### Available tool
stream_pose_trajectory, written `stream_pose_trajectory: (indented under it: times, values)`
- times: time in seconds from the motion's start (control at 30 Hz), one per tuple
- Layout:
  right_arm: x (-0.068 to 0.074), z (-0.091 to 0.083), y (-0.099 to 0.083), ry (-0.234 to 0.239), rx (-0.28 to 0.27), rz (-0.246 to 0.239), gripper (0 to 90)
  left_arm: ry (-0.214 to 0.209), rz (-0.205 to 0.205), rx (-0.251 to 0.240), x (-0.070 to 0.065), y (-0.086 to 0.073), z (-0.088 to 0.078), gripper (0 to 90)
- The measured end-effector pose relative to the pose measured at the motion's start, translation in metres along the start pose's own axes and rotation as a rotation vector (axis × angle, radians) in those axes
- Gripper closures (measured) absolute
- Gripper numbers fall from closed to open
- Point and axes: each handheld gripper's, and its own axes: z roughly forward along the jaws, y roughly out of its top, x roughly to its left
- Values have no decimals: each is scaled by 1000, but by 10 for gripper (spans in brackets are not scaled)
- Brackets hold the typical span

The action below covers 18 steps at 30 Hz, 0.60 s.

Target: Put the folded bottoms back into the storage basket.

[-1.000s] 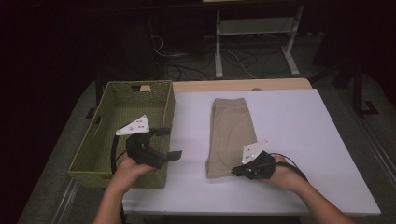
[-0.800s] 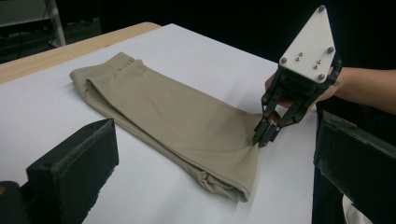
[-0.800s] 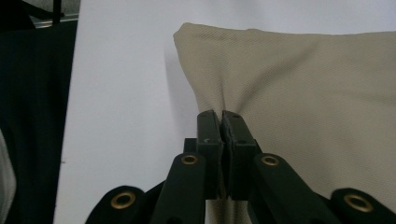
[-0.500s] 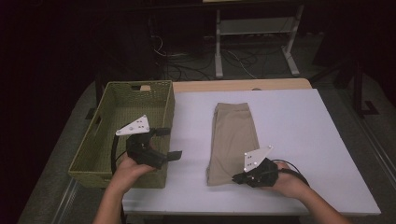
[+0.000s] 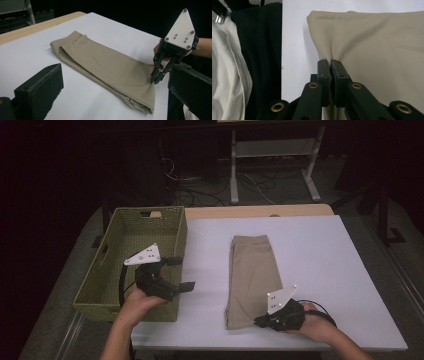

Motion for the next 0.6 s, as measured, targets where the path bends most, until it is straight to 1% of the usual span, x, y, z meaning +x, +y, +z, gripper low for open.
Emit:
stream_pose_trajectory:
  times: [0.13, 0.23, 0.27, 0.37, 0.4, 0.43, 0.5, 0.53, 0.57, 0.6]
  values:
    - [0, 3, 0, -3, 14, -4, 846, 1, 0, 0, 0, 0, 0, 0]
    - [0, 3, 0, -1, 12, -1, 837, -1, 0, 1, 0, 0, 0, 1]
    - [0, 3, 0, 5, 7, 2, 819, -1, 0, 1, 0, 0, 0, 1]
    - [2, 2, 2, 10, -20, 10, 724, 0, -1, 0, 0, 0, 0, 0]
    - [2, 1, 3, 3, -28, 4, 685, 1, 0, 1, 0, 0, 0, 0]
    - [2, 1, 3, -5, -34, 14, 654, 1, 0, 1, 0, 0, 0, 0]
    - [2, -1, 3, -8, -40, 21, 618, 2, -1, 1, 0, 0, 0, 0]
    - [1, -3, 2, -25, -52, 32, 563, 2, -2, 1, 0, 0, 0, 1]
    - [0, -4, 1, -34, -60, 42, 541, 2, -1, 1, 0, 0, 0, 0]
    - [0, -4, 1, -34, -60, 42, 541, 2, -1, 1, 0, 0, 0, 0]
